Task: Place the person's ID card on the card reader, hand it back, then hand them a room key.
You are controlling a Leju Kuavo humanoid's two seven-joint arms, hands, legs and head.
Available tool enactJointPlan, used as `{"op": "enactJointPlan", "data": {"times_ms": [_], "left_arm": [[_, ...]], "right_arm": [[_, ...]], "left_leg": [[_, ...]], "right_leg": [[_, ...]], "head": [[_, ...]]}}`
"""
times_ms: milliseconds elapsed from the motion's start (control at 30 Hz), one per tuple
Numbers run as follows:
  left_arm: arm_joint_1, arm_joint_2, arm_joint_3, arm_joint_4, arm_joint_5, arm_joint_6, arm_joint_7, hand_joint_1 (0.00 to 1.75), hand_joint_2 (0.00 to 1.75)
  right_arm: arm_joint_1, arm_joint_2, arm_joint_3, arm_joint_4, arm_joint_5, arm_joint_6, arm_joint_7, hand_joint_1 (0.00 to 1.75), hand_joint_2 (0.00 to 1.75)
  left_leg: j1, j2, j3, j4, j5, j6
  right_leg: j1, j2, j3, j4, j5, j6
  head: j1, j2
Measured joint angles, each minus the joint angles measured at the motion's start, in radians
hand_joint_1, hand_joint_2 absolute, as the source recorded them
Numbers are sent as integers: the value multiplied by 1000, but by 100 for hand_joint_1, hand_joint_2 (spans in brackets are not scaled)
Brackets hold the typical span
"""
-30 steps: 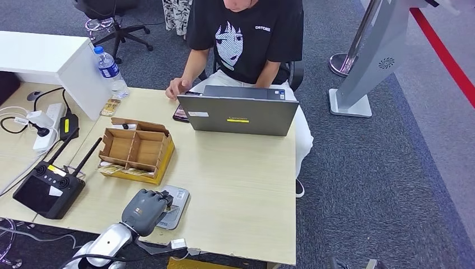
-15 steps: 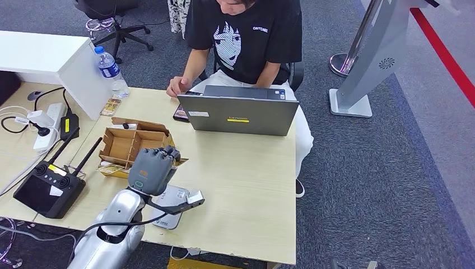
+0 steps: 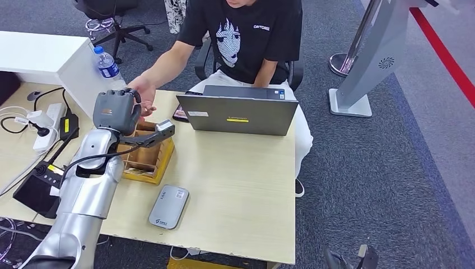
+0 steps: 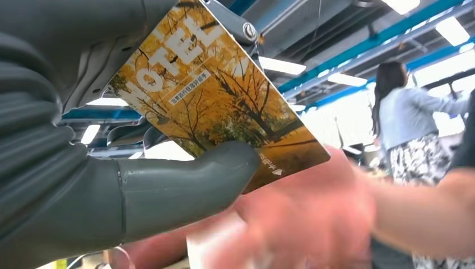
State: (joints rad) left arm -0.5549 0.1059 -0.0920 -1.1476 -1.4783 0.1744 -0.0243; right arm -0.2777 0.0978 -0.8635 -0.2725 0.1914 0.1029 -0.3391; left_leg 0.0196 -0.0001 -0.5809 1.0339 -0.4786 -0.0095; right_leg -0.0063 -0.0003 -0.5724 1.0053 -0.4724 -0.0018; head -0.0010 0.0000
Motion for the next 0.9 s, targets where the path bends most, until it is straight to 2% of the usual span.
{"op": "enactJointPlan", "data": {"times_ms": [167, 200, 300, 333, 567, 733, 900], "left_arm": [[-58, -3, 27, 103, -25, 19, 9, 175, 175], [-65, -4, 31, 118, -28, 21, 10, 140, 175], [-81, -8, 39, 151, -37, 31, 10, 9, 175], [-84, -9, 41, 158, -39, 34, 10, 0, 175], [-58, -35, 42, 152, -41, 53, -37, 0, 175], [60, -63, 14, 30, -18, 57, -102, 0, 175], [211, -61, -90, -119, 68, 50, -161, 0, 175]], "right_arm": [[-16, 2, 12, 3, 21, -9, 0, 0, 175], [-18, 3, 14, 4, 23, -10, 0, 0, 175], [-20, 4, 18, 6, 23, -13, -1, 0, 175], [-21, 5, 18, 6, 23, -13, -1, 0, 175], [-19, 7, 17, 7, 22, -13, -16, 0, 175], [-10, 7, 9, 7, 16, -9, -38, 0, 175], [8, 5, -15, 7, -1, 5, -59, 0, 175]], "left_leg": [[0, 0, 0, 0, 0, 0], [0, 0, 0, 0, 0, 0], [0, 0, 0, 0, 0, 0], [0, 0, 0, 0, 0, 0], [-1, 0, 0, 0, 0, 0], [-1, 1, -1, 0, -1, 0], [-1, 1, -2, 0, -1, 1]], "right_leg": [[0, 0, 0, 0, 0, 0], [0, 1, 0, 0, 0, 0], [0, 1, 0, 0, 0, 0], [0, 1, 0, 0, 0, 0], [0, 1, -1, 0, 0, 0], [0, 1, -1, -1, 0, 0], [0, 1, -2, -1, -1, 1]], "head": [[0, 0], [0, 0], [0, 0], [0, 0], [0, 0], [0, 0], [0, 0]]}}
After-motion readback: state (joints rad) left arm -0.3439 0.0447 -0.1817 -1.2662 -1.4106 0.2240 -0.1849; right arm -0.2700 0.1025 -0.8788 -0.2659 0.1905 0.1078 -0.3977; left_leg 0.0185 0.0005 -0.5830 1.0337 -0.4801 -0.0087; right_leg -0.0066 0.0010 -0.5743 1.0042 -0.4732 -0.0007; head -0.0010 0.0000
